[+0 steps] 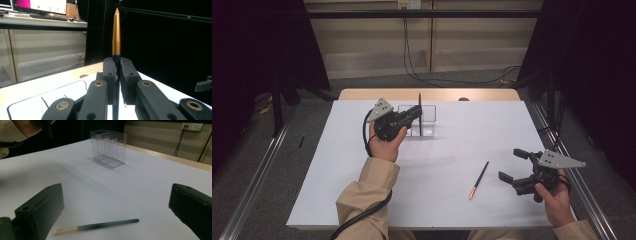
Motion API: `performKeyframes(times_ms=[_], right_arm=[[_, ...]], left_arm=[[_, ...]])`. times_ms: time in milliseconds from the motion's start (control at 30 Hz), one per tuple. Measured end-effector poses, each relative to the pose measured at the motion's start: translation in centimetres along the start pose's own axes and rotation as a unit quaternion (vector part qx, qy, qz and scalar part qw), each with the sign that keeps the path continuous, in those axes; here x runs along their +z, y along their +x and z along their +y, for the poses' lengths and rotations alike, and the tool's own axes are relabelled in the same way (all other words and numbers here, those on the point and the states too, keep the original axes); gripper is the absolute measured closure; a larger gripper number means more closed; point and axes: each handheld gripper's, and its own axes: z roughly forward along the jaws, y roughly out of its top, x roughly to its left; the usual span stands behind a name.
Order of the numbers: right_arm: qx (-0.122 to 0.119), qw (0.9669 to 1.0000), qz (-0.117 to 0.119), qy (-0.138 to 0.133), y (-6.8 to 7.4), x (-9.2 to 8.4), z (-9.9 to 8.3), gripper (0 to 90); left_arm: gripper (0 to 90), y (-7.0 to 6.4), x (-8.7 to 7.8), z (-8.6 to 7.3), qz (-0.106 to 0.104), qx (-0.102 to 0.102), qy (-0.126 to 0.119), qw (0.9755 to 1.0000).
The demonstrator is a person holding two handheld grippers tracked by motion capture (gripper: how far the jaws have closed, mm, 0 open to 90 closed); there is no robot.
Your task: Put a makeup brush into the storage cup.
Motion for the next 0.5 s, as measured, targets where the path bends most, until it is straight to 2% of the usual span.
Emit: performKeyframes(times_ms=[200,500], right_arm=[[-0.001,1.0,0.0,0.0,0.0,0.0,0.0,0.0],[0.0,1.0,0.002,-0.001,-0.1,-0.1,0.0,0.0]], left_arm=[[83.7,0.1,0.4,0.2,0.0,0.004,0.001,1.0],[83.7,0.2,1.4,0.5,0.004,-0.004,-0.008,1.0]])
